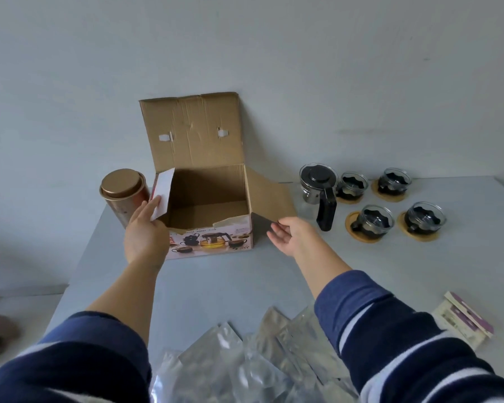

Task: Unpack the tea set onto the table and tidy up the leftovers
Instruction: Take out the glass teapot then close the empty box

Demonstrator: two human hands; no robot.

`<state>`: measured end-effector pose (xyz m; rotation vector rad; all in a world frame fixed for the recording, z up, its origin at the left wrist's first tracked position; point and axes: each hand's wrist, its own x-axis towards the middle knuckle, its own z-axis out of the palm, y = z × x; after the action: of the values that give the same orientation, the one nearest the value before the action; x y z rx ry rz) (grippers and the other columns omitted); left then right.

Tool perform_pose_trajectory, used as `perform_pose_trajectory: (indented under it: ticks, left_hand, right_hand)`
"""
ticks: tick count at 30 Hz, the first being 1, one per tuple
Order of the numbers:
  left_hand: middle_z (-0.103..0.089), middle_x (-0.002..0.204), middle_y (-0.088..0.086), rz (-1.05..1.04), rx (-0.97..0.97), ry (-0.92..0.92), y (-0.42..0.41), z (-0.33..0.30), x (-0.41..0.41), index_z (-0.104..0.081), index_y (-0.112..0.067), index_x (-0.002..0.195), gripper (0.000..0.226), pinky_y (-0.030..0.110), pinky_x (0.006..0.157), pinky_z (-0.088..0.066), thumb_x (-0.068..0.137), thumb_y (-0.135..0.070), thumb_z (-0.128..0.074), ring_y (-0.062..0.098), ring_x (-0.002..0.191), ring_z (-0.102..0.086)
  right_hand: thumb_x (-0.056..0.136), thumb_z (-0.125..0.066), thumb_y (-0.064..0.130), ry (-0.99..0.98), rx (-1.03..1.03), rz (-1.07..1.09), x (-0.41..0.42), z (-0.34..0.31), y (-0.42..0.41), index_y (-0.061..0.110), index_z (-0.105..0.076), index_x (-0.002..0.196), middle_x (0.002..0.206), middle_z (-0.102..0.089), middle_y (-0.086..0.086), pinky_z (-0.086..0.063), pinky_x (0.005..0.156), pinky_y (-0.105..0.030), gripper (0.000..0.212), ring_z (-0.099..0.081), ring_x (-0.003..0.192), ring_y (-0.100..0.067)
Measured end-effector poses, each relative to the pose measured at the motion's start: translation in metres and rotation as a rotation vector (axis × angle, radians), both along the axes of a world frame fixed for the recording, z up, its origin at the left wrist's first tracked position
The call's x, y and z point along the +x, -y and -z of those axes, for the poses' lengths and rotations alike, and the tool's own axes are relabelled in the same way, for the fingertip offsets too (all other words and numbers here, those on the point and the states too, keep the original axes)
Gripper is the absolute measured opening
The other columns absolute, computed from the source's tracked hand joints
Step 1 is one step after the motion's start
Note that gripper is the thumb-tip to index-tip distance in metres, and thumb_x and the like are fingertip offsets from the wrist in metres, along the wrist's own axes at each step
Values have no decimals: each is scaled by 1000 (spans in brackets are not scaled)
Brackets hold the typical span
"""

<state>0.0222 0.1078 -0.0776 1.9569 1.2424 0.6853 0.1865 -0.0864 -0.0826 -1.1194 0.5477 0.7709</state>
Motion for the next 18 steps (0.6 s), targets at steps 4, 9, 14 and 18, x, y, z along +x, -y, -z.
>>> perform_pose_trajectory:
  ticks: [4, 9, 14, 18]
  left_hand:
    - [-43, 151, -1, 101, -31, -46, -12, 2, -3, -48, -39, 140, 59, 42, 87, -52, 92, -6, -36, 33, 118, -54]
    - [-39, 153, -5, 179, -38, -12, -5, 3, 7, -46, -33, 143, 54, 31, 94, -43, 93, -13, -49, 25, 133, -44]
    - [-30, 157, -6, 274, -81, -48, -11, 7, 16, -32, -36, 150, 60, 39, 105, -44, 93, -21, -47, 25, 136, -41]
    - [-21, 161, -8, 358, -89, -105, -18, 9, 20, -20, -35, 153, 63, 38, 114, -29, 96, -22, -41, 21, 145, -28]
  right_hand:
    - [91, -45, -6, 198, 100, 198, -7, -17, -10, 12, -54, 108, 101, -62, -8, -57, 77, -42, 26, -64, 87, -26]
    - [86, -55, 3, 978, -294, 117, -15, -35, -26, 17, -58, 114, 102, -66, 3, -57, 77, -32, 31, -63, 87, -13]
    - [86, -61, 17, 1590, -624, -313, -19, -20, -42, 24, -64, 115, 107, -69, 5, -51, 84, -37, 30, -64, 98, -15]
    - [85, -65, 26, 1723, -844, -623, -14, -5, -49, 28, -68, 106, 113, -63, 8, -38, 89, -36, 21, -53, 107, -19]
